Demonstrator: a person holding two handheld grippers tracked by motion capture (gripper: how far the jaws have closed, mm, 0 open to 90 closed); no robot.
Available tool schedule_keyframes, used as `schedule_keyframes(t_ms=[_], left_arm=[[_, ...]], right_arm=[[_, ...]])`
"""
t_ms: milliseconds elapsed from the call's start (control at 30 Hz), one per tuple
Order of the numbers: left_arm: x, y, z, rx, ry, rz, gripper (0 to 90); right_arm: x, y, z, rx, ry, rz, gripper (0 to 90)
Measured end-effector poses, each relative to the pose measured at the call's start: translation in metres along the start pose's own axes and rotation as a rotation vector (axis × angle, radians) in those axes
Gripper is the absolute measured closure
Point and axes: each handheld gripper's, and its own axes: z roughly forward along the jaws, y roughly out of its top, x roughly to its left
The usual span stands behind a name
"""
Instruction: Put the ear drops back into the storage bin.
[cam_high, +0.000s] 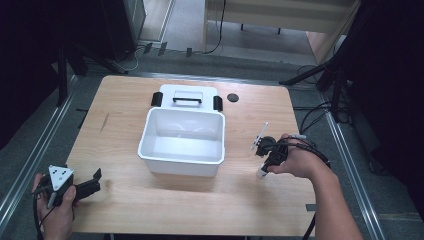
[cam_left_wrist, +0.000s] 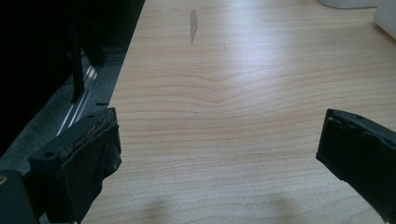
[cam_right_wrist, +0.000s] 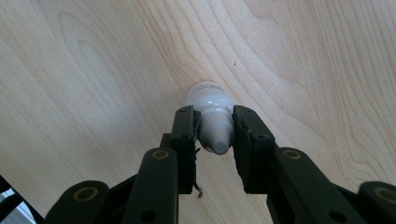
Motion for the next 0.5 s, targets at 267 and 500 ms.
schedule_keyframes(t_ms=[267, 500], left_arm=[[0.0003, 0.0000, 0.0002, -0.001, -0.001, -0.004, 0.0], [0.0001, 0.0000, 0.0001, 0.000, 0.002, -0.002, 0.0]], right_arm=[[0.0023, 0.0013, -0.0003, 0.010, 0.013, -0.024, 72.0], [0.0041, 0.0035, -0.0049, 0.026, 0.029, -0.044, 72.1]])
